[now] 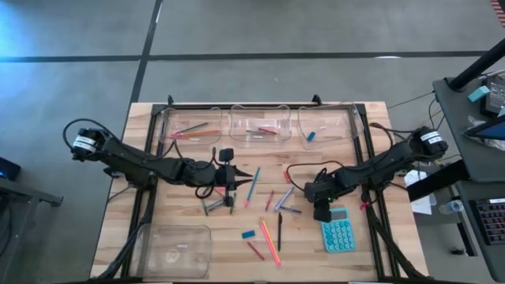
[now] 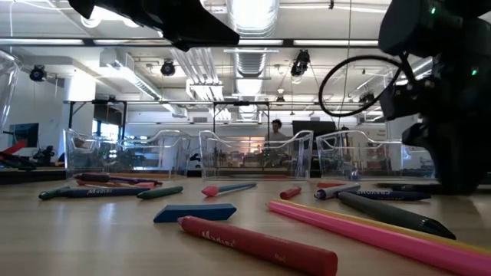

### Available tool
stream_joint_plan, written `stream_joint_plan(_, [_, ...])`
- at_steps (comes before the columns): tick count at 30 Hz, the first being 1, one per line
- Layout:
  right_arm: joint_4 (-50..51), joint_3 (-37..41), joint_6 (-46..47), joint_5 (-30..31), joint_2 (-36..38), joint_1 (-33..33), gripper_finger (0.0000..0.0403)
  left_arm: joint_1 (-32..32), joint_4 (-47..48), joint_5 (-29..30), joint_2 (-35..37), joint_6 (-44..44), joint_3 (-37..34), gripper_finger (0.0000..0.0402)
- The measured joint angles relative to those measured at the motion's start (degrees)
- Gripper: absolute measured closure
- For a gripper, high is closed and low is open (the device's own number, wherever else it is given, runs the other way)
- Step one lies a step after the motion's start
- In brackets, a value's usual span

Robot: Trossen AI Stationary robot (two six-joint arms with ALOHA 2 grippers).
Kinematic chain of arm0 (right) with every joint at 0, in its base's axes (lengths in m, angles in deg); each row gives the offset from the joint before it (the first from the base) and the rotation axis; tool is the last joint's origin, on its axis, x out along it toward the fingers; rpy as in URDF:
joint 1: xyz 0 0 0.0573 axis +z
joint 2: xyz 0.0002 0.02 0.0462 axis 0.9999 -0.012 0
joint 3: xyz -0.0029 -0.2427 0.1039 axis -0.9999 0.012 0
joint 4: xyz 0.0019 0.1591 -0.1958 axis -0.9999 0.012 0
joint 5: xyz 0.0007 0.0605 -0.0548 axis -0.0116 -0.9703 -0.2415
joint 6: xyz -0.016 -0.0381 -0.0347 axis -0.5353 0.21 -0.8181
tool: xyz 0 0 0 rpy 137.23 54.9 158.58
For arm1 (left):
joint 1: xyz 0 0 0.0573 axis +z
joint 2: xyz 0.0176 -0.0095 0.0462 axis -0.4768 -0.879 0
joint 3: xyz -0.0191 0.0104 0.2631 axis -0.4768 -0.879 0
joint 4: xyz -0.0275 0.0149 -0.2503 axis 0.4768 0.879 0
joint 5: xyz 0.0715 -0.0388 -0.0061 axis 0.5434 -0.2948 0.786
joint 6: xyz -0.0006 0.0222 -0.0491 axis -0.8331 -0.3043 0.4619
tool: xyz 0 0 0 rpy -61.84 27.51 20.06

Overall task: Sort crayons/erasers/pens/pencils in bins
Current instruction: Put the black pen into the bottom transparent bin

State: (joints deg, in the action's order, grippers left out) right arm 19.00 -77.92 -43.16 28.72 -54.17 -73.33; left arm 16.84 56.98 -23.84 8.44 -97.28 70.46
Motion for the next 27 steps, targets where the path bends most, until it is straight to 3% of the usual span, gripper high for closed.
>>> stream_joint_plan(5, [0.0,0.1,0.0,3.9,-0.6,-0.1,0.0277,0.0,-0.2,0.0,0.0,0.0,0.0,0.0371])
stream_joint_plan(11, [0.0,0.0,-0.7,3.7,-1.0,-0.1,0.0283,0.0,-0.2,0.0,0.0,0.0,0.0,0.0371])
stream_joint_plan(27, [13.3,-0.2,-0.1,7.0,8.6,-0.1,0.0266,0.0,0.0,0.0,0.1,0.0,0.0,0.0371])
